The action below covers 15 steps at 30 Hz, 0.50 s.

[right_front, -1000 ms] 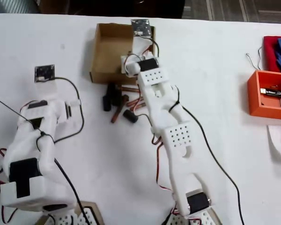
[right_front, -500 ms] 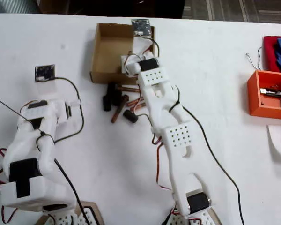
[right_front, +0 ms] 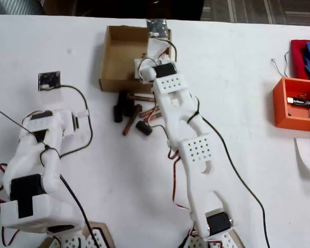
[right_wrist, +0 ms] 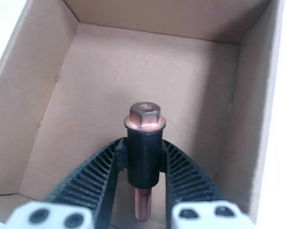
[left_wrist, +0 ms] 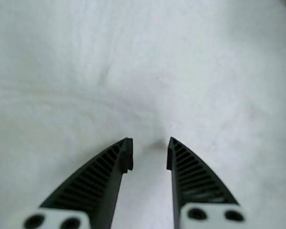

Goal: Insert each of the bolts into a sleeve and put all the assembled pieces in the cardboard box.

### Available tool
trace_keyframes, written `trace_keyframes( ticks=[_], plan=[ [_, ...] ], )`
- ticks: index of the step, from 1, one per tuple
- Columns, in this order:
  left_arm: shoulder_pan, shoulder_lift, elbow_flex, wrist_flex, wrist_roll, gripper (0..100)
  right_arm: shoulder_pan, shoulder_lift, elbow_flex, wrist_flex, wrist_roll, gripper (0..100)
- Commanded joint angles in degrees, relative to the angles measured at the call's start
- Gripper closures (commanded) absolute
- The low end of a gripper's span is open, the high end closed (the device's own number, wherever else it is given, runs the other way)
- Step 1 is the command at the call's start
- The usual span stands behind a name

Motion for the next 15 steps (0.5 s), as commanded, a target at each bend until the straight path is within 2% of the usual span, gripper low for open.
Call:
trace_keyframes(
  ticks=[1, 10, 15],
  plan=[
    [-0.2, -0.3, -2.4, 0.2, 0.3, 86, 0.7, -0.2, -3.5, -0.7, 0.0, 94.3],
    [-0.2, -0.3, -2.4, 0.2, 0.3, 86, 0.6, 2.9, -4.0, -0.7, 0.1, 94.1],
    [-0.2, -0.3, -2.4, 0.2, 0.3, 86, 0.4, 2.3, -4.1, -0.7, 0.2, 89.6]
  ],
)
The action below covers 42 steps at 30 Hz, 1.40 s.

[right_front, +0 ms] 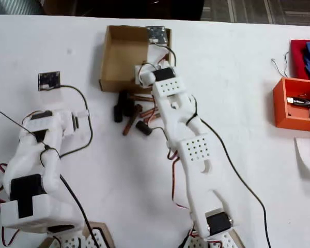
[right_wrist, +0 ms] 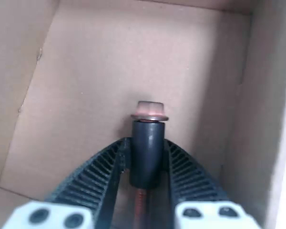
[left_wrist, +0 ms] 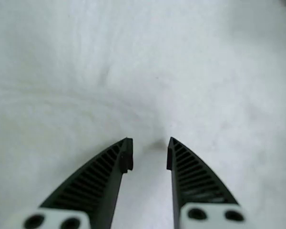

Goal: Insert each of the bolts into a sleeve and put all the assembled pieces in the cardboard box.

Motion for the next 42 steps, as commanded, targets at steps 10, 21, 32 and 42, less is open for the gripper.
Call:
trace_keyframes(
  ticks=[10, 21, 32, 42],
  plan=[
    [-0.2, -0.3, -2.4, 0.2, 0.3, 86, 0.4, -2.3, -4.0, -0.7, 0.4, 90.1],
    [-0.2, -0.3, -2.4, 0.2, 0.3, 86, 2.3, -7.0, -15.9, 5.0, 0.4, 90.2],
    [-0.2, -0.3, -2.4, 0.2, 0.3, 86, 11.2, -7.2, -16.5, 8.0, 0.4, 90.3],
    [-0.2, -0.3, -2.4, 0.2, 0.3, 86, 12.4, -3.4, -16.1, 8.6, 0.4, 90.3]
  ],
)
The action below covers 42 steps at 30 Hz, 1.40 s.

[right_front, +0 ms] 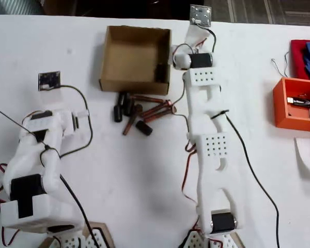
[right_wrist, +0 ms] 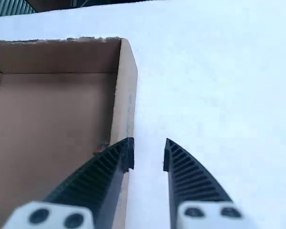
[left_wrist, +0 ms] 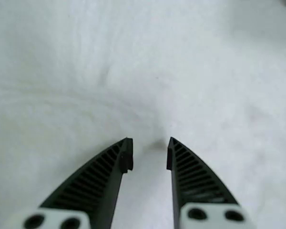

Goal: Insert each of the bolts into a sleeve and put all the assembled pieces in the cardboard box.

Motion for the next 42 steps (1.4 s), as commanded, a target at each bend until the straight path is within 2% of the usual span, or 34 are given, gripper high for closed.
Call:
trace_keyframes(
  ticks=[1, 12, 36, 39, 42],
  plan=[
    [-0.2, -0.3, -2.4, 0.2, 0.3, 86, 1.2, -0.6, -2.3, -3.6, 0.4, 90.3],
    [-0.2, -0.3, -2.4, 0.2, 0.3, 86, 2.8, 3.0, -2.8, -1.5, 0.4, 90.3],
    [-0.2, -0.3, -2.4, 0.2, 0.3, 86, -0.1, 2.6, -4.2, -2.2, 0.5, 90.3],
    [-0.2, -0.3, -2.4, 0.2, 0.3, 86, 0.9, -1.4, -7.7, 1.2, 0.5, 90.3],
    [-0.2, -0.3, -2.4, 0.2, 0.3, 86, 1.3, -5.6, -12.4, 9.4, 0.5, 90.2]
  ],
)
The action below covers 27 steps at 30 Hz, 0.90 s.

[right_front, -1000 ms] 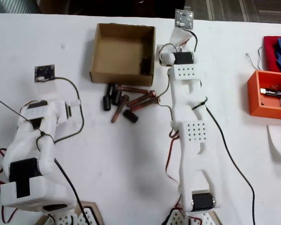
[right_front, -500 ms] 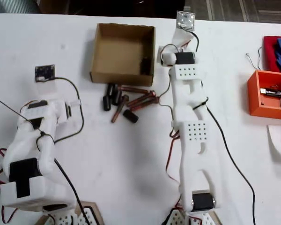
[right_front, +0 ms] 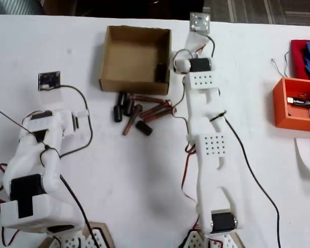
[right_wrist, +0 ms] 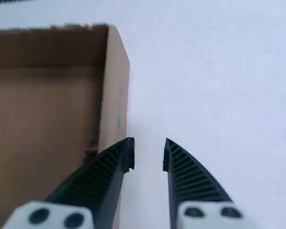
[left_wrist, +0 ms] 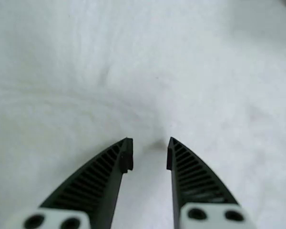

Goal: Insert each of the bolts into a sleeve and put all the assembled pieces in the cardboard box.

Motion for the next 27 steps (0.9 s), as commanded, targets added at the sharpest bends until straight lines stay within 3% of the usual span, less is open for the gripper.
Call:
trace_keyframes(
  ticks=[1, 9, 12, 15, 20, 23, 27],
  plan=[
    [-0.2, -0.3, -2.4, 0.2, 0.3, 86, 0.4, -9.7, -7.5, 9.8, 0.5, 90.2],
    [-0.4, -0.5, -2.4, 0.2, 0.3, 86, -0.7, -13.7, -8.6, 26.1, 0.6, 90.1],
    [-1.6, -0.6, -2.4, 0.2, 0.6, 86, -3.3, -14.2, -8.8, 31.3, 4.8, 90.0],
    [-3.9, -0.7, -3.2, 0.7, 0.8, 86, -5.4, -14.3, -8.5, 31.9, 9.6, 90.0],
    [-11.1, -0.7, -6.0, 3.5, 5.2, 86, -7.6, -20.6, -6.7, 32.0, 9.8, 90.0],
    [-15.9, -0.4, -7.3, 3.9, 9.1, 86, -11.0, -28.2, 1.8, 32.0, 9.8, 90.0],
    [-20.0, -0.6, -7.3, 3.6, 12.4, 86, -17.7, -39.3, 25.0, 31.9, 7.6, 90.0]
  ],
)
